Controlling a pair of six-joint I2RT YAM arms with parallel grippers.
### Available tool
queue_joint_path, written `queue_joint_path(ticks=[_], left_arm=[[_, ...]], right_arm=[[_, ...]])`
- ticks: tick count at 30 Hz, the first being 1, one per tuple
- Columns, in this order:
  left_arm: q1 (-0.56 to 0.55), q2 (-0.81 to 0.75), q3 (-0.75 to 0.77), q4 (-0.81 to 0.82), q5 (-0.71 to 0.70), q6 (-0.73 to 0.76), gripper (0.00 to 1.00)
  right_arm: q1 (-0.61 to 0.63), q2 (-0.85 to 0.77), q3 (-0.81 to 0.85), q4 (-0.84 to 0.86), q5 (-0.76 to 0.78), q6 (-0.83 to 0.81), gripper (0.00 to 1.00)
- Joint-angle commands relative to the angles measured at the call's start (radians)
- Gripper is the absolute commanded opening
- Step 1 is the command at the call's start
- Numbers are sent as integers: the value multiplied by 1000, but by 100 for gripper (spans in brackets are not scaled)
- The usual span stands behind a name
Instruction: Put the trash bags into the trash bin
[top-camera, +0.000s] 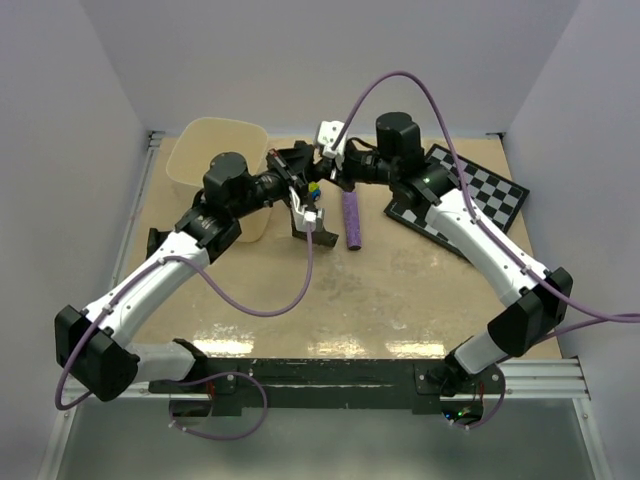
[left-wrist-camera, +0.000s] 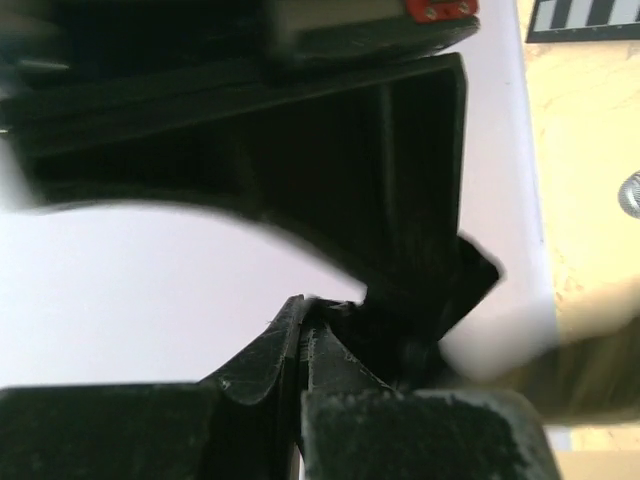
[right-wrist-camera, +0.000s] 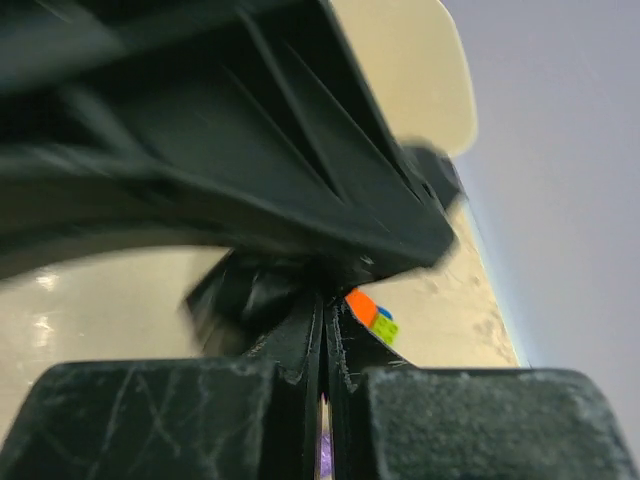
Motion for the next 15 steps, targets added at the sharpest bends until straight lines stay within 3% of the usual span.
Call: queue_joint_path(ticks=[1, 5, 8, 11, 15], left_arm=[[1, 26, 34, -22, -28, -9, 0], [1, -27, -39, -82, 38, 51, 0], [-1, -54, -27, -23, 110, 39, 0], [-1, -26, 31, 16, 127, 39, 0], [2, 26, 105, -83, 95, 10, 0]], right_arm=[[19, -47, 59, 33, -106, 47, 0], [-25, -20, 88, 77, 61, 43, 0], [-40, 13, 55, 44, 124, -38, 0], [-22, 25, 33, -22, 100, -84, 0], [36, -9, 99, -39, 19, -66, 0]])
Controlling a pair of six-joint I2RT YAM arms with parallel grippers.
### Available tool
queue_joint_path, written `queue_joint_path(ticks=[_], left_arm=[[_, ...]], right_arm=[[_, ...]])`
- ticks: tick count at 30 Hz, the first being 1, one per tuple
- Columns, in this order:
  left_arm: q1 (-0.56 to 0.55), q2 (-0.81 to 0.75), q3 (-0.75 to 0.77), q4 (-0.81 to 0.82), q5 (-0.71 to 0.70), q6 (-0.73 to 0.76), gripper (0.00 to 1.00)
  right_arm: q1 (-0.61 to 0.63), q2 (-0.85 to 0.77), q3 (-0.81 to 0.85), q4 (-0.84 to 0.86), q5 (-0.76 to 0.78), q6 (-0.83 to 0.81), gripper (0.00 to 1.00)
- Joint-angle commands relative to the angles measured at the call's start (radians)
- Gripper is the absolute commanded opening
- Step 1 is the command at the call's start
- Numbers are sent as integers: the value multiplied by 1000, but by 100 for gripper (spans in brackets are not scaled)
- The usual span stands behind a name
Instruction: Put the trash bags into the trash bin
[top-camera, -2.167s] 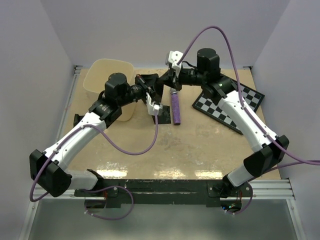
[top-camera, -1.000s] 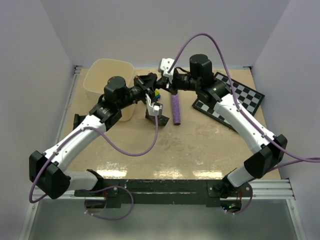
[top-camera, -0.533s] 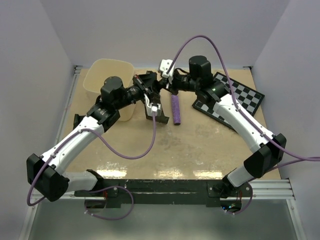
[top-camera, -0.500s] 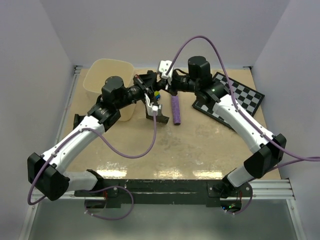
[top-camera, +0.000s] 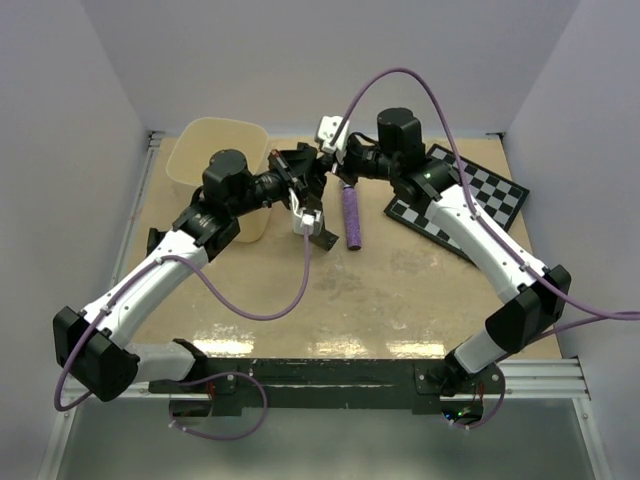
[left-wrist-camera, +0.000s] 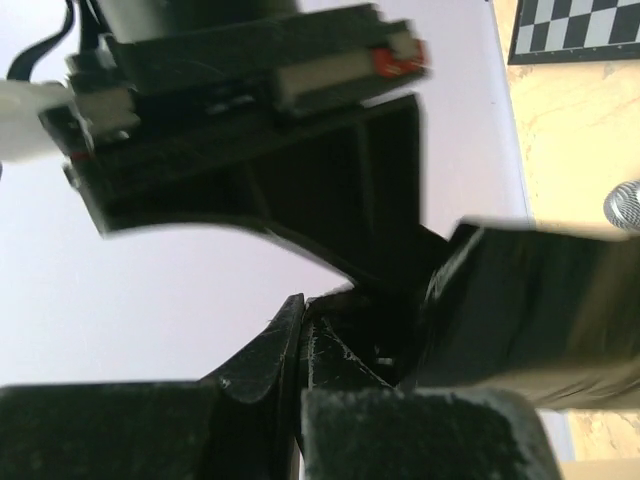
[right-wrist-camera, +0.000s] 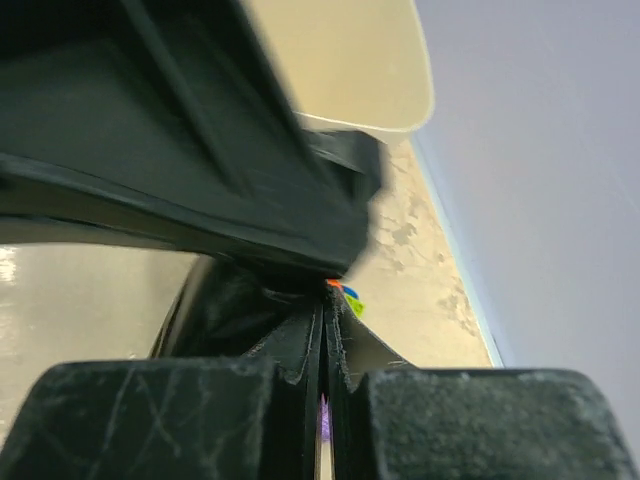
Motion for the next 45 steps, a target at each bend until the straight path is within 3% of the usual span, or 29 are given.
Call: queue_joint_path(ticks=[1, 5, 10, 14, 19, 23, 27, 31, 35, 41, 45], left_arm=[[-1, 29, 87, -96, 43, -8, 0], [-2, 4, 15, -170, 74, 48, 0], [-2, -17, 45, -155, 98, 48, 0], [-2, 22, 100, -84, 62, 36, 0], [1, 41, 65, -104, -3, 33, 0], [-2, -6, 13, -141, 47, 55, 0], [-1, -14, 53, -94, 51, 65, 0], [-1, 24, 123, -78, 6, 68, 0], [4, 41, 97, -75, -17, 70, 0], [4, -5, 28, -170, 17, 104, 0], [4, -36, 21, -174, 25, 116, 0]], right_arm=[[52, -31, 101, -16, -60, 1, 0], [41, -7, 177, 11, 32, 15, 0], [-7, 30, 102, -4, 124, -42, 0], [31, 2, 71, -62, 51, -50, 0], [52, 4, 241, -122, -117, 2, 0], [41, 31, 260, -93, -4, -16, 0], [33, 42, 142, -96, 58, -50, 0], [62, 18, 80, -121, -8, -53, 0], [79, -1, 149, -134, -83, -28, 0], [9, 25, 212, -49, -39, 91, 0], [-11, 36, 160, -41, 10, 56, 0]])
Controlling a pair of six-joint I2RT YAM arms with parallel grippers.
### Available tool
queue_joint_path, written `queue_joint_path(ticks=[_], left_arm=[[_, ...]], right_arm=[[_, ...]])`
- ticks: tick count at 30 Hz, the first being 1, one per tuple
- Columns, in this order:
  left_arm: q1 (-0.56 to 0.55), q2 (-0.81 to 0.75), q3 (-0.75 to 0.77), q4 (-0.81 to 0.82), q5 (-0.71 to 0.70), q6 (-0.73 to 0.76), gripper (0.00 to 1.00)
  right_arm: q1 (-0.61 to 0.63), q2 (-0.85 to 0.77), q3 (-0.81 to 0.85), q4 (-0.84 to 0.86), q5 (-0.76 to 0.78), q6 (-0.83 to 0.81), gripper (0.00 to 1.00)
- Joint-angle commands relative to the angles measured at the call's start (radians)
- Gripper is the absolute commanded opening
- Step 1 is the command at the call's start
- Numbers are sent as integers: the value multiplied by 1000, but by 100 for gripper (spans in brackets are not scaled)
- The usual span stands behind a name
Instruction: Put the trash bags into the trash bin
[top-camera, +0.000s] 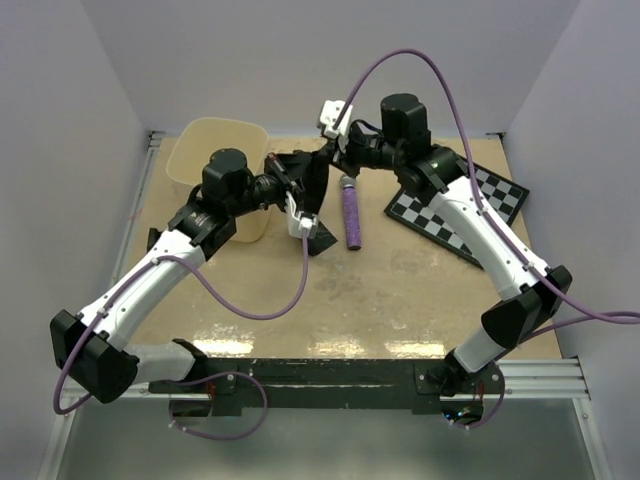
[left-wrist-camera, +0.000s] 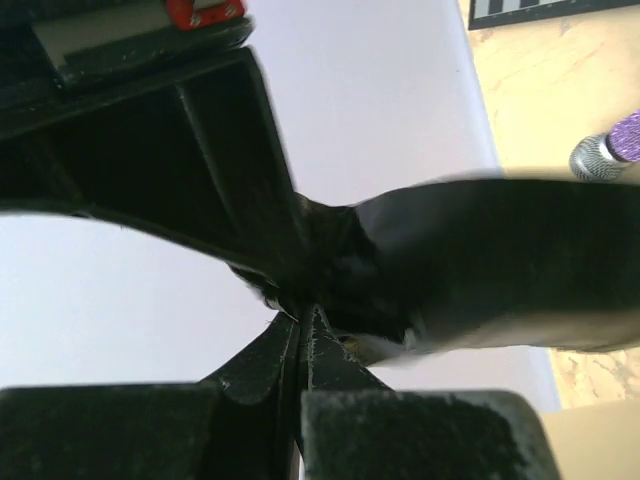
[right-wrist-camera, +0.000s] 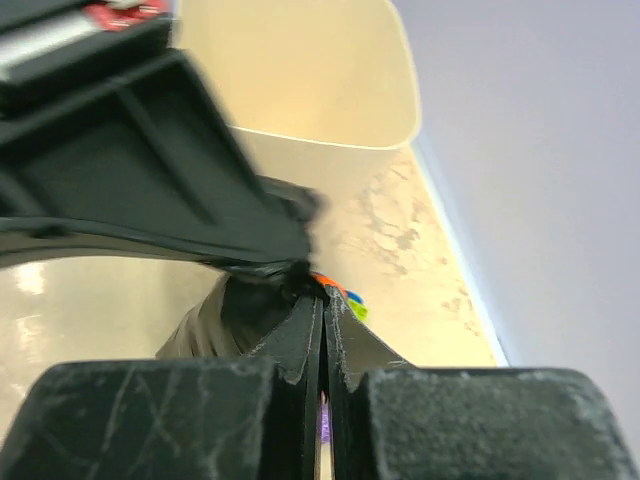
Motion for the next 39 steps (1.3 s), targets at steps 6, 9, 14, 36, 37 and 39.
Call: queue_joint_path(ticks=[6, 9, 14, 36, 37, 39], left_arm=[[-8, -6, 22, 44, 19, -7, 0], [-7, 25, 39, 79, 6, -20, 0], [-9, 31, 24, 84, 9, -33, 0], [45, -218, 68, -92, -16, -1077, 38], [56, -170, 102, -108, 29, -1145, 38], [77, -126, 125, -53, 110, -1274, 39]], right_arm=[[27, -36, -106, 67, -55, 6, 0], [47, -63, -120, 51, -114, 5, 0], [-2, -62, -74, 65, -139, 23, 0], [-104, -71, -96, 125, -191, 105, 0], [-103, -71, -88, 102, -191, 69, 0], [-101, -76, -79, 71, -205, 17, 0]])
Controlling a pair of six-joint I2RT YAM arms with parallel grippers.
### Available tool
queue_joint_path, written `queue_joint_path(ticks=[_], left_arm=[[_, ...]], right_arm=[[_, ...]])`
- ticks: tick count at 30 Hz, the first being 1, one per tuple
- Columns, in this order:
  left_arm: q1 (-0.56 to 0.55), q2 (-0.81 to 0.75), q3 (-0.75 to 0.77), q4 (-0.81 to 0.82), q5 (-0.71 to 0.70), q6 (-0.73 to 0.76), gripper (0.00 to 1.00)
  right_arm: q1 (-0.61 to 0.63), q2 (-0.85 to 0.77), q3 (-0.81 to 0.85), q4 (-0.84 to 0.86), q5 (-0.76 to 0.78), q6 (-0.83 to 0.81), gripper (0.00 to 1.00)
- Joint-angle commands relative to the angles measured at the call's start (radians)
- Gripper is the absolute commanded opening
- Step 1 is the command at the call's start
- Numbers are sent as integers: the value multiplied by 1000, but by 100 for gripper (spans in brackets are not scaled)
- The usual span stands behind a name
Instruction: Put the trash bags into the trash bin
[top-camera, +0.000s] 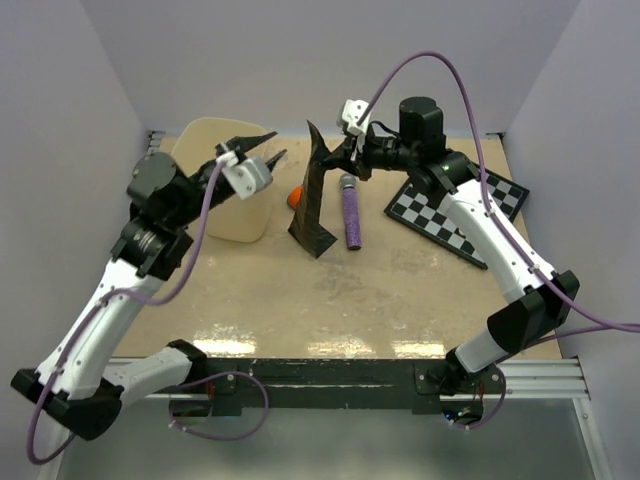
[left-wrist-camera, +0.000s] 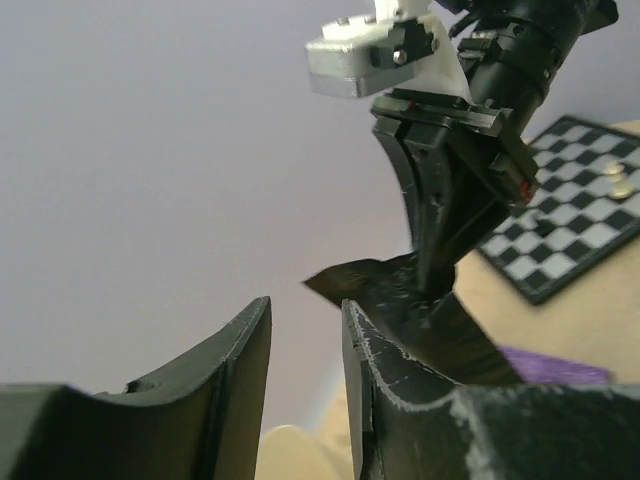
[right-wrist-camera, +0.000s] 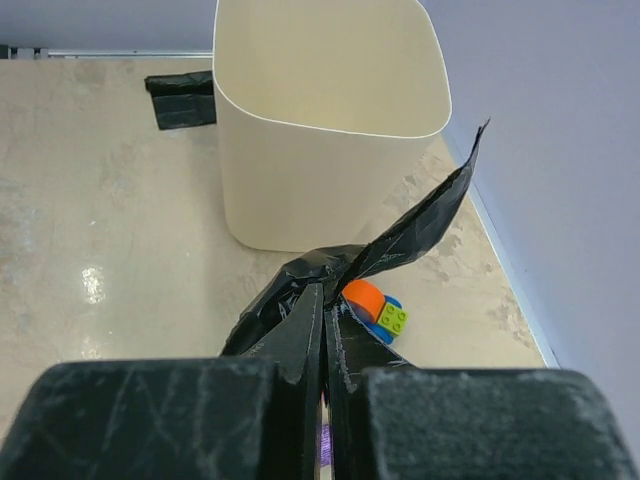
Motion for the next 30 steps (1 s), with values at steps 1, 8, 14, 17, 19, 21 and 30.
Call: queue_joint_path(ticks=[1, 8, 14, 17, 19, 21, 30], left_arm=[[42, 142, 38, -28, 183, -382, 42], [72, 237, 67, 115, 275, -597, 57], [94, 309, 113, 158, 380, -719, 57], [97, 333, 124, 184, 439, -757, 58], [97, 340, 124, 214, 457, -776, 59], [97, 349, 127, 229, 471, -791, 59], [97, 386, 142, 251, 516, -799, 54]], right_arm=[[-1, -33, 39, -33, -38, -92, 0], [-1, -86, 17, -53, -43, -140, 0], [11, -107, 4, -71, -34, -191, 0], [17, -112, 7, -91, -28, -230, 0], [22, -113, 8, -103, -23, -254, 0], [28, -115, 7, -107, -19, -269, 0], [52, -110, 13, -116, -2, -307, 0]])
